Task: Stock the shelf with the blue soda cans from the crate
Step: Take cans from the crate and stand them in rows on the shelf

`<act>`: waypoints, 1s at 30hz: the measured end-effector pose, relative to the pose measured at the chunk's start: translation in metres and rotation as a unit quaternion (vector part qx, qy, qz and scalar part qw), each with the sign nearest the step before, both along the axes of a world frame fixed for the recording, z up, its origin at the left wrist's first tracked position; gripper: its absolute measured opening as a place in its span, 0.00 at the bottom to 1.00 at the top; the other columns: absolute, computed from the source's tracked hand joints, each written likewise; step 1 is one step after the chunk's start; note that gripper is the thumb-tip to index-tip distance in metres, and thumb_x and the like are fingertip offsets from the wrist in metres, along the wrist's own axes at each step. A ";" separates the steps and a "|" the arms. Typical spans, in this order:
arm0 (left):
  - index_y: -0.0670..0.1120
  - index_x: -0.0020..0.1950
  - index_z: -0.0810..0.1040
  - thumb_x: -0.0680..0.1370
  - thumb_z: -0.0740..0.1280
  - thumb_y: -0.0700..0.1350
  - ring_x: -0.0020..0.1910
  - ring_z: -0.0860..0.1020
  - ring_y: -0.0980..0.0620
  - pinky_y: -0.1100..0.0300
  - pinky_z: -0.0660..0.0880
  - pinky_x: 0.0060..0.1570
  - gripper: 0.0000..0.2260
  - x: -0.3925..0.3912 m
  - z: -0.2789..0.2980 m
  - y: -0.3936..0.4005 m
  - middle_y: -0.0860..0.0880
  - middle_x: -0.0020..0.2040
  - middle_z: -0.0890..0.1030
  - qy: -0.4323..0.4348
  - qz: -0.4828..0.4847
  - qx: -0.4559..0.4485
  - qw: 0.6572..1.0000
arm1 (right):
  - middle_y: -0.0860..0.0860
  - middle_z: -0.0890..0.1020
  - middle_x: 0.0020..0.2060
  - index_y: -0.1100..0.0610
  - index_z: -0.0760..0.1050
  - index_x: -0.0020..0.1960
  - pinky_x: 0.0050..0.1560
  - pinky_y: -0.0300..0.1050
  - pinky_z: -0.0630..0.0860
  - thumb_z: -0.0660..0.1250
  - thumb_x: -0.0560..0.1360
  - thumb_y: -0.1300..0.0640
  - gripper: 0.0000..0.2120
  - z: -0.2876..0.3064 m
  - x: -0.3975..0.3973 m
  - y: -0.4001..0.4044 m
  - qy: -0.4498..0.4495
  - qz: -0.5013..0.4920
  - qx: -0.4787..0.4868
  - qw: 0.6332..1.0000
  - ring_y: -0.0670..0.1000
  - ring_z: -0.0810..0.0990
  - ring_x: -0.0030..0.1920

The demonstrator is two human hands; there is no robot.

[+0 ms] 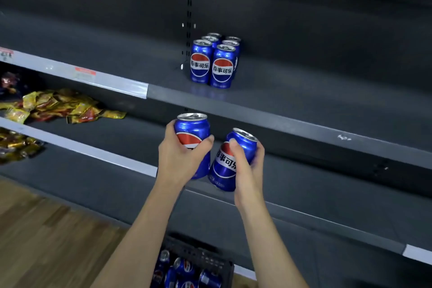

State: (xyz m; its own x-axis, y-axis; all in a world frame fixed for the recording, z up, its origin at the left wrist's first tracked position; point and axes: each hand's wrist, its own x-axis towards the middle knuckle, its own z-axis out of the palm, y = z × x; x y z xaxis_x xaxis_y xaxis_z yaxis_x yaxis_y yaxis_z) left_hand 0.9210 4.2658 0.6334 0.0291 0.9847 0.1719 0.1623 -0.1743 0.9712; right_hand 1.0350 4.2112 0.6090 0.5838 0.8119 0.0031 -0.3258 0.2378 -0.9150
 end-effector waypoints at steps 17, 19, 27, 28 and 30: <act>0.52 0.67 0.65 0.67 0.76 0.48 0.52 0.78 0.58 0.62 0.76 0.52 0.32 0.099 0.092 0.039 0.57 0.55 0.77 -0.043 -0.052 0.092 0.993 | 0.45 0.81 0.54 0.46 0.70 0.61 0.53 0.44 0.78 0.76 0.67 0.51 0.26 0.094 0.110 0.047 -0.197 0.010 0.073 0.978 0.45 0.81 0.53; 0.51 0.69 0.65 0.68 0.76 0.47 0.50 0.77 0.63 0.70 0.75 0.45 0.33 0.108 0.097 0.052 0.57 0.55 0.77 -0.046 -0.069 0.092 0.992 | 0.44 0.81 0.55 0.47 0.70 0.63 0.53 0.44 0.78 0.76 0.68 0.51 0.26 0.103 0.122 0.059 -0.211 0.016 0.076 0.974 0.45 0.81 0.54; 0.50 0.72 0.59 0.69 0.76 0.43 0.51 0.77 0.62 0.69 0.73 0.45 0.37 0.130 0.090 0.103 0.53 0.59 0.76 -0.060 -0.119 0.050 0.990 | 0.44 0.81 0.55 0.46 0.67 0.65 0.61 0.51 0.76 0.74 0.70 0.50 0.26 0.108 0.155 0.106 -0.250 0.062 0.050 0.965 0.44 0.81 0.54; 0.50 0.72 0.59 0.69 0.76 0.43 0.51 0.77 0.63 0.69 0.73 0.45 0.37 0.131 0.087 0.108 0.54 0.58 0.76 -0.055 -0.125 0.045 0.990 | 0.44 0.82 0.54 0.46 0.67 0.65 0.61 0.51 0.76 0.73 0.71 0.51 0.25 0.106 0.157 0.111 -0.250 0.069 0.045 0.965 0.44 0.81 0.54; 0.53 0.69 0.60 0.68 0.77 0.44 0.52 0.77 0.62 0.68 0.75 0.47 0.36 0.131 0.079 0.117 0.54 0.58 0.76 -0.045 -0.132 0.035 0.990 | 0.45 0.82 0.54 0.46 0.67 0.65 0.62 0.51 0.76 0.72 0.72 0.52 0.24 0.101 0.159 0.119 -0.247 0.079 0.034 0.965 0.44 0.81 0.54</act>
